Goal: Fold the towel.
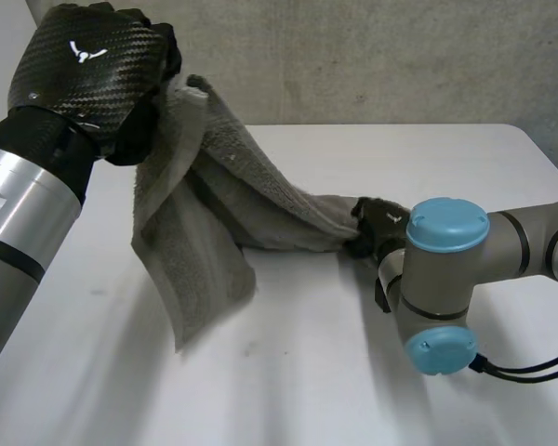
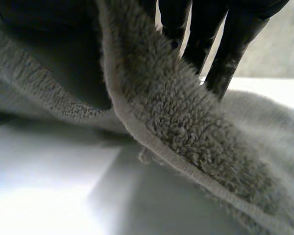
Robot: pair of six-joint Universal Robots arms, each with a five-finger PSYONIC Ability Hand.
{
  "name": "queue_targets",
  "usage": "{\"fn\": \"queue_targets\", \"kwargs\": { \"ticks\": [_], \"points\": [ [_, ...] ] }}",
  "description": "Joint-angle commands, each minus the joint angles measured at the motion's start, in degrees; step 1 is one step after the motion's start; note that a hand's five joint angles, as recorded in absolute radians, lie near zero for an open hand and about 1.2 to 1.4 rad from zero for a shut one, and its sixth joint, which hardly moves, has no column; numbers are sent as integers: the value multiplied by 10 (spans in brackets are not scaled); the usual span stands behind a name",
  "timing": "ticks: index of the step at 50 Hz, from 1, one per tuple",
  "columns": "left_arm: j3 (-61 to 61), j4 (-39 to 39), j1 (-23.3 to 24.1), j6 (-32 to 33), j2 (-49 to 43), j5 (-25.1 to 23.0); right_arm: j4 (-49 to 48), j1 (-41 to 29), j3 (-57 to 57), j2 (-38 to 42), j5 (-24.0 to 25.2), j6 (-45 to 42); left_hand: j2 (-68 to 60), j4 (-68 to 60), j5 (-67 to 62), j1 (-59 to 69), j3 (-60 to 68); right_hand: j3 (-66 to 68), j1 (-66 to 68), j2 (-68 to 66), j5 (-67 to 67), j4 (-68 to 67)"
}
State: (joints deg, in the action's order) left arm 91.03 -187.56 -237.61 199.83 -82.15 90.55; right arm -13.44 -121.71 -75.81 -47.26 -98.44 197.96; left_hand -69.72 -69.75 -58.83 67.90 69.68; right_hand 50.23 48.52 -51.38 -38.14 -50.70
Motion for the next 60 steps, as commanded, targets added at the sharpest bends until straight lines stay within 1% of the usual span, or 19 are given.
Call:
{"fn": "queue_targets", "kwargs": {
  "ticks": [1,2,4,5,7,10,14,20,23,32,38,43,44,45,46,48,51,54,60],
  "points": [
    [38,-4,-107,-1,-11,-8,-116,76,-105,-221,19,-194,-103,-103,-112,121,103,298,315,-286,-319,-293],
    [38,-4,-108,-1,-11,-8,-116,76,-105,-222,19,-195,-103,-103,-112,121,103,298,315,-286,-319,-293],
    [54,-4,-138,-3,-21,-19,-102,106,-115,-275,82,-306,-103,-103,-112,121,103,298,315,-286,-319,-293],
    [54,-4,-138,-3,-21,-19,-102,106,-115,-275,82,-306,-103,-103,-112,121,103,298,315,-286,-319,-293],
    [69,-4,-145,-14,-56,-34,-48,111,-109,-307,120,-395,-103,-103,-112,121,103,298,315,-286,-319,-293],
    [75,-4,-144,-22,-69,-42,-1,111,-101,-335,123,-427,-103,-103,-112,121,103,298,315,-286,-319,-293],
    [91,-3,-142,-39,-88,-48,151,116,-61,-390,129,-468,-103,-103,-112,121,103,298,315,-286,-319,-293],
    [101,2,-142,-44,-126,-49,369,113,-33,-380,139,-523,-103,-103,-112,121,103,298,315,-286,-319,-293],
    [102,2,-140,-43,-152,-50,412,110,-36,-355,135,-575,-103,-103,-112,121,103,298,315,-286,-319,-293],
    [66,-13,-132,-38,-249,-56,382,108,-27,-251,129,-614,-103,-103,-112,121,103,298,315,-286,-319,-293],
    [-41,-54,-123,-37,-330,-67,291,105,45,-172,101,-616,-103,-103,-112,121,103,298,315,-286,-319,-293],
    [-148,-111,-118,-40,-347,-64,149,93,131,-153,60,-619,-103,-103,-112,121,103,298,315,-286,-319,-293],
    [-184,-132,-116,-41,-347,-60,80,86,148,-158,54,-623,-103,-103,-112,121,103,298,315,-286,-319,-293],
    [-220,-159,-113,-39,-341,-57,7,82,157,-165,53,-623,-103,-103,-112,121,103,298,315,-286,-319,-293],
    [-220,-159,-113,-39,-341,-57,6,82,157,-165,53,-623,-103,-103,-112,121,103,298,315,-286,-319,-293],
    [-277,-219,-109,-43,-328,-36,-143,81,153,-199,59,-621,-103,-103,-112,121,103,298,315,-286,-319,-293],
    [-309,-261,-110,-45,-313,-16,-213,82,138,-228,63,-623,-103,-103,-112,121,103,298,315,-286,-319,-293],
    [-312,-268,-110,-45,-309,-15,-206,82,132,-238,74,-623,-103,-103,-112,121,103,298,315,-286,-319,-293],
    [-240,-243,-118,-43,-304,-24,-62,82,118,-239,120,-620,-103,-103,-112,121,103,298,315,-286,-319,-293]
  ]
}}
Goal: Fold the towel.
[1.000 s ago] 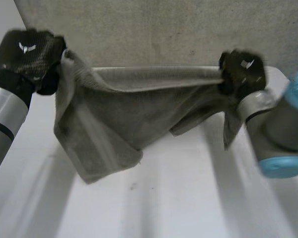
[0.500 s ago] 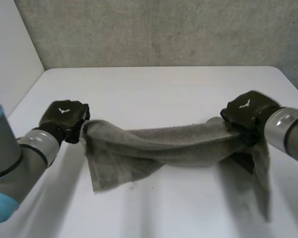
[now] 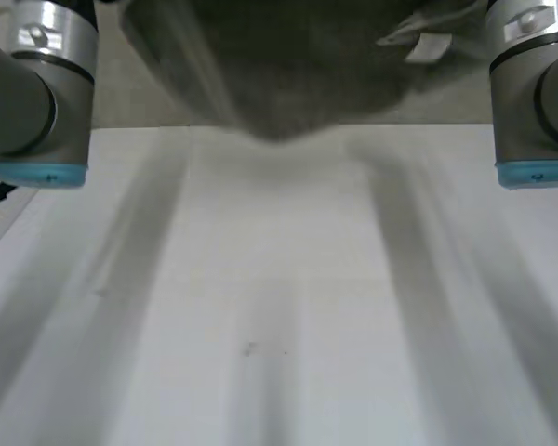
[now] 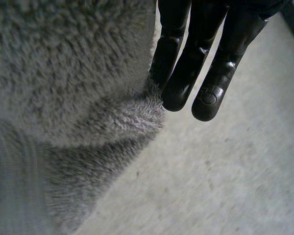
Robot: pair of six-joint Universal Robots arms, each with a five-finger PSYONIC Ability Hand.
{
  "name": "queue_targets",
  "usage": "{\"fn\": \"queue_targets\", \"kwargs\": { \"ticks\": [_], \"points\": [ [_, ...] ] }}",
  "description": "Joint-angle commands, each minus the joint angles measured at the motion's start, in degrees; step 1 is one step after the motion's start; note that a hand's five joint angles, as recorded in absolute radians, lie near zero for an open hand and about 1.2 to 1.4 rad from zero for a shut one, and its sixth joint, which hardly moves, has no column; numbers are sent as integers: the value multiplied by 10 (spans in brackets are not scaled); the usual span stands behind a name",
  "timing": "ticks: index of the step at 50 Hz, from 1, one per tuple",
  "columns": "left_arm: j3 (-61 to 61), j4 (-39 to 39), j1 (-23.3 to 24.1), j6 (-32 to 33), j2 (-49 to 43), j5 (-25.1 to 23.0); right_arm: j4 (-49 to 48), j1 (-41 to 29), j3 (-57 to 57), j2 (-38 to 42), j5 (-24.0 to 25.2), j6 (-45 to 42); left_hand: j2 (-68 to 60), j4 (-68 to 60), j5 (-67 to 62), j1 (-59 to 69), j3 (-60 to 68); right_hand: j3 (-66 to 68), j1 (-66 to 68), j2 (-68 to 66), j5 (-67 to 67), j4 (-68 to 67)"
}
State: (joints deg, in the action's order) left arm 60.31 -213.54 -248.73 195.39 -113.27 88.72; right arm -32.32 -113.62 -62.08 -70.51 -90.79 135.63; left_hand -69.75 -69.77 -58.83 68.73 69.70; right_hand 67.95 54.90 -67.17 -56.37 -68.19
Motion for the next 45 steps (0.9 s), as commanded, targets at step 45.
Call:
{"fn": "queue_targets", "kwargs": {
  "ticks": [45],
  "points": [
    [458,238,-46,141,153,-89,321,66,-361,-57,74,411,594,594,585,-583,-593,-579,-449,572,564,582]
  ]
}}
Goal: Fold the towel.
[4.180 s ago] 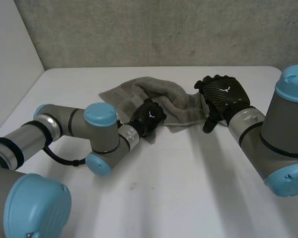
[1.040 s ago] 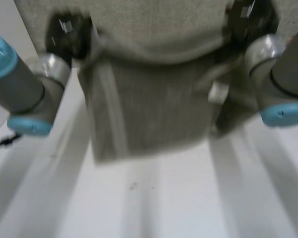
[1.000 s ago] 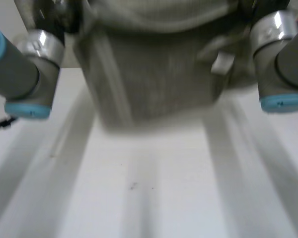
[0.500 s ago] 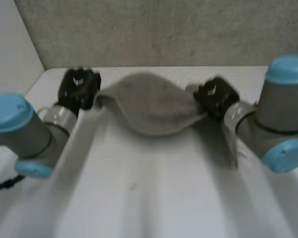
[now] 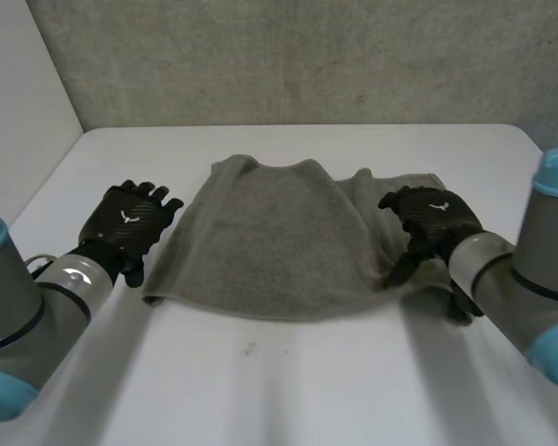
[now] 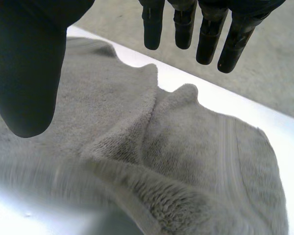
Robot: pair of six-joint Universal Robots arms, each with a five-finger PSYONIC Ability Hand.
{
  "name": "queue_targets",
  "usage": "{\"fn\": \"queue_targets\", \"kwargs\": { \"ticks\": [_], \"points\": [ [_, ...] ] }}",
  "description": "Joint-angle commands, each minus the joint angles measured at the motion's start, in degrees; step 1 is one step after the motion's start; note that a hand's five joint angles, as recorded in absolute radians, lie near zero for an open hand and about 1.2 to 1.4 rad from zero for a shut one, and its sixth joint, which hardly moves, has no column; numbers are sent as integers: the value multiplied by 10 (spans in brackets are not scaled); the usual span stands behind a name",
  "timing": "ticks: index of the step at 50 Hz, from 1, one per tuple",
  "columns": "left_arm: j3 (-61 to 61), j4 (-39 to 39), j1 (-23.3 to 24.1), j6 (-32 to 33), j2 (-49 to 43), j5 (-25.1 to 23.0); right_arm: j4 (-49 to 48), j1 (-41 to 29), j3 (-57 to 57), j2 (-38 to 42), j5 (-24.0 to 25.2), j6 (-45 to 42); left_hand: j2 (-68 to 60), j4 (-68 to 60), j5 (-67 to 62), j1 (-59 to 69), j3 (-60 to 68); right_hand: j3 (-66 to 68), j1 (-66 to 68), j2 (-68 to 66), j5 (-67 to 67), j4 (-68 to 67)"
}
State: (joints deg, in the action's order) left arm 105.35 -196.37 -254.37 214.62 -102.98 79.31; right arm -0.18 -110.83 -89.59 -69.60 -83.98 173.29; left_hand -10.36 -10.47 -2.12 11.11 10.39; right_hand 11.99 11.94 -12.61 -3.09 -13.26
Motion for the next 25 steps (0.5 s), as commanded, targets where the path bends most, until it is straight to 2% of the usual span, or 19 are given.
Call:
{"fn": "queue_targets", "kwargs": {
  "ticks": [1,3,8,14,17,19,20,22,25],
  "points": [
    [7,66,11,-52,50,5,-1,38,-86,-66,6,35,0,1,17,-7,0,-20,-19,26,31,33],
    [15,74,19,-95,51,9,-3,48,-119,-87,5,33,-5,-4,12,-2,5,-20,-19,26,31,33],
    [24,70,26,-133,36,33,-36,73,-169,-104,4,34,-9,-7,9,1,8,-20,-19,26,31,33],
    [23,61,30,-134,-7,57,-64,79,-203,-103,7,29,-9,-7,9,1,8,-20,-19,26,31,33],
    [19,29,28,-134,-30,59,-70,78,-219,-105,7,3,-12,-11,6,5,12,-20,-19,26,31,33],
    [18,-13,22,-130,-50,60,-80,83,-237,-103,7,-57,-34,-33,-16,26,33,-20,-19,26,31,33],
    [18,-13,22,-130,-50,60,-80,83,-237,-103,7,-57,-34,-33,-16,26,34,-20,-19,26,31,33],
    [16,-31,19,-126,-59,60,-97,104,-262,-102,5,-123,-41,-39,-23,33,40,-20,-19,26,31,33],
    [8,-52,12,-119,-81,60,-111,120,-275,-102,5,-148,-71,-70,-53,63,71,-20,-19,26,31,33]
  ]
}}
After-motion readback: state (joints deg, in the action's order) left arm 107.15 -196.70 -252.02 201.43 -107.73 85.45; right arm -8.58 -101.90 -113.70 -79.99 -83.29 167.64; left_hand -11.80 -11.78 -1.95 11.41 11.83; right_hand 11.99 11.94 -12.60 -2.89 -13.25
